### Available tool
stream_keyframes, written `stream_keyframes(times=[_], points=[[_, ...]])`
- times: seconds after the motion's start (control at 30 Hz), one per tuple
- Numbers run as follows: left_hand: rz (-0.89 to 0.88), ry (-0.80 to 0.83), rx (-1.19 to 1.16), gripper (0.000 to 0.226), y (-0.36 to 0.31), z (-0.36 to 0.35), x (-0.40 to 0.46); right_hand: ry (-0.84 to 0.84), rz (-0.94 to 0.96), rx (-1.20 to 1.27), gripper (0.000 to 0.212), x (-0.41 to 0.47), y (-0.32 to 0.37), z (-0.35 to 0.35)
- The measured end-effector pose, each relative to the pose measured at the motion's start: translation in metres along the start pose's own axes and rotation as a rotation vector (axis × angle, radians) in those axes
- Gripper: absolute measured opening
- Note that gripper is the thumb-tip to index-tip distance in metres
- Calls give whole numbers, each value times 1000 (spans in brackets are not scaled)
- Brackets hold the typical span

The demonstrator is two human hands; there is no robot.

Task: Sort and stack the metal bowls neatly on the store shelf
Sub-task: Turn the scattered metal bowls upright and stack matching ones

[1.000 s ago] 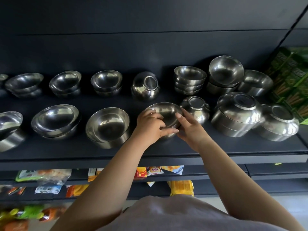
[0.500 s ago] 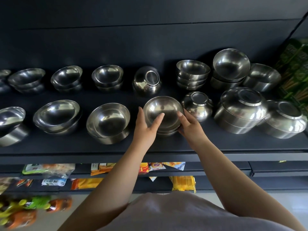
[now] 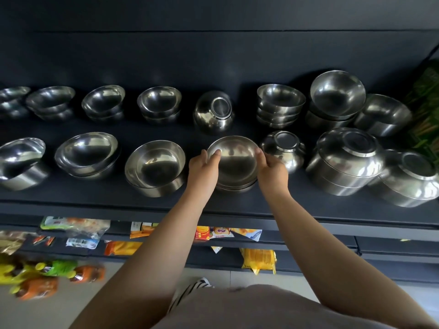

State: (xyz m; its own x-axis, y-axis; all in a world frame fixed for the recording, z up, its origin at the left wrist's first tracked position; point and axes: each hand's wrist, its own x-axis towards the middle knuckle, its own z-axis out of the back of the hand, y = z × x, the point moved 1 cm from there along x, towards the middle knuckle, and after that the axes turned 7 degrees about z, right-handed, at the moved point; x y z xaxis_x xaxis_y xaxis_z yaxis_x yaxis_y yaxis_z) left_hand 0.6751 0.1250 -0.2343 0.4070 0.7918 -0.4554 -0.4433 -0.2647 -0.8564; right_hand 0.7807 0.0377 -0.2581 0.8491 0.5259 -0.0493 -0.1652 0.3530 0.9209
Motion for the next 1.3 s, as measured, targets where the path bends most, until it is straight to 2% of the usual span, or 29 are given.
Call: stream_keyframes(times=[0.17, 0.33, 0.37, 0.47, 0.53, 0.67, 0.8, 1.07, 1.23, 1.3], points=[[5, -44, 26, 58, 1, -3, 0, 35, -29, -73, 52, -1, 3, 6], [23, -71, 23, 58, -1, -2, -12, 76, 0, -117, 49, -1, 3, 10], [29, -69, 22, 54, -2, -2, -14, 82, 2, -114, 50, -1, 3, 9], [27, -75, 11, 19, -4, -2, -15, 89, 4, -117, 54, 1, 4, 9], [27, -85, 7, 29, -3, -2, -12, 91, 0, -126, 56, 1, 4, 8], [5, -82, 2, 27, -1, -4, -10, 93, 5, -143, 53, 0, 2, 8], [-21, -51, 35, 58, -2, -6, -6, 65, 17, -148, 54, -1, 4, 6], [-107, 64, 244, 63, -6, 3, 10, 60, -21, -246, 50, 4, 9, 6], [-175, 85, 223, 59, -38, 24, 29, -87, 147, -289, 47, 16, 39, 5], [-223, 95, 193, 56, -60, 36, 47, -103, 145, -262, 46, 27, 56, -3]])
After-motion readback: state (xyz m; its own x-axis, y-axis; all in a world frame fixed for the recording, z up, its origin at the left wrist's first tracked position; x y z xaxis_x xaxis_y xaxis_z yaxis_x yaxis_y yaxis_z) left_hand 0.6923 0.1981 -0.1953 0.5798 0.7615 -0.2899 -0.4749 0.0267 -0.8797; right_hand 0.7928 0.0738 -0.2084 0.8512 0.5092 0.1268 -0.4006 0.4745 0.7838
